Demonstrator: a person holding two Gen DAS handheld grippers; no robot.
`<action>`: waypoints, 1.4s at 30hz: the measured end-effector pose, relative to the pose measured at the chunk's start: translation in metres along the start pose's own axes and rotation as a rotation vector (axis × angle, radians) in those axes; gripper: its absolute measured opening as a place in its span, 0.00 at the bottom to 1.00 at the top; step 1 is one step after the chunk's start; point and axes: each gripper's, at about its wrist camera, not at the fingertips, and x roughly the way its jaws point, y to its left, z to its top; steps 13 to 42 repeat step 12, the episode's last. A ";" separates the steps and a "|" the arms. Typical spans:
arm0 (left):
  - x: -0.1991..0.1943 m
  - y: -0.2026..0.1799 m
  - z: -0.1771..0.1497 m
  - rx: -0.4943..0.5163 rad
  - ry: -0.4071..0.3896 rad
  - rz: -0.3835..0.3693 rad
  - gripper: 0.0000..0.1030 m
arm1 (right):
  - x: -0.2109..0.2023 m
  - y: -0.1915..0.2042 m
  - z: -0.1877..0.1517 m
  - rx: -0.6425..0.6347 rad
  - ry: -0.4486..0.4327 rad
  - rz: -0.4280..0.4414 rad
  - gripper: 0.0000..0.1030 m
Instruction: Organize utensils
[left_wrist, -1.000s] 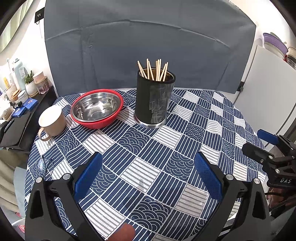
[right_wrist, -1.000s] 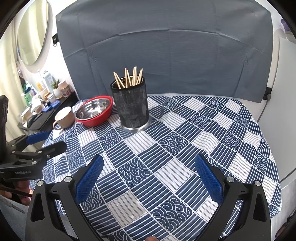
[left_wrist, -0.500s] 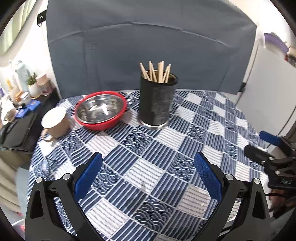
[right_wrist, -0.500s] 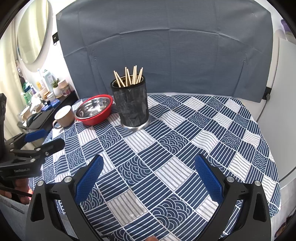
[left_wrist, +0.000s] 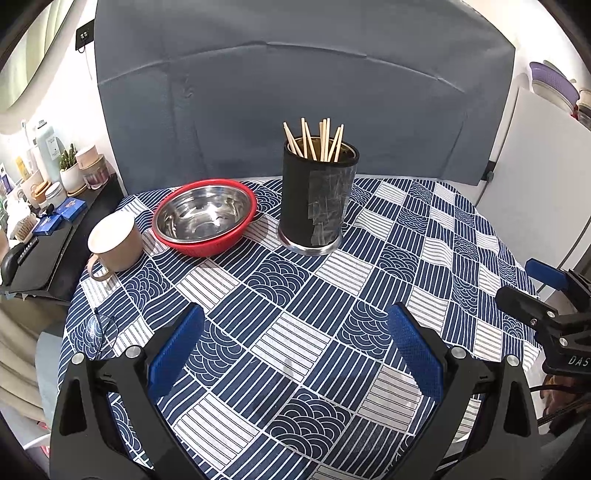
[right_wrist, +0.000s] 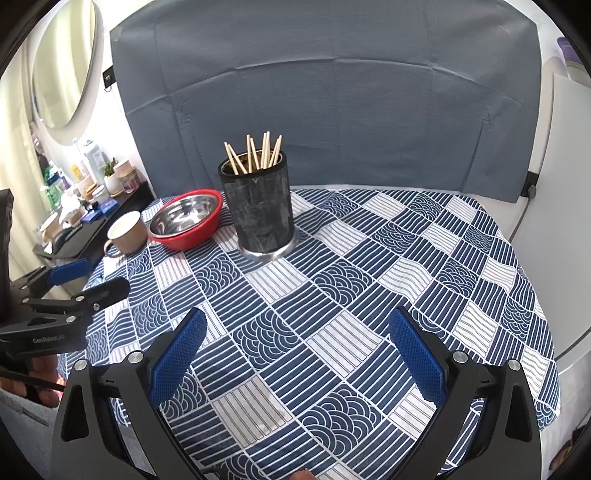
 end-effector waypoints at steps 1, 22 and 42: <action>0.000 0.000 0.000 0.002 0.000 -0.003 0.94 | 0.000 0.000 0.000 -0.001 0.000 0.000 0.92; 0.002 -0.008 0.000 0.051 0.016 0.018 0.94 | -0.001 0.000 -0.001 -0.002 0.000 0.001 0.92; 0.002 -0.008 0.000 0.051 0.016 0.018 0.94 | -0.001 0.000 -0.001 -0.002 0.000 0.001 0.92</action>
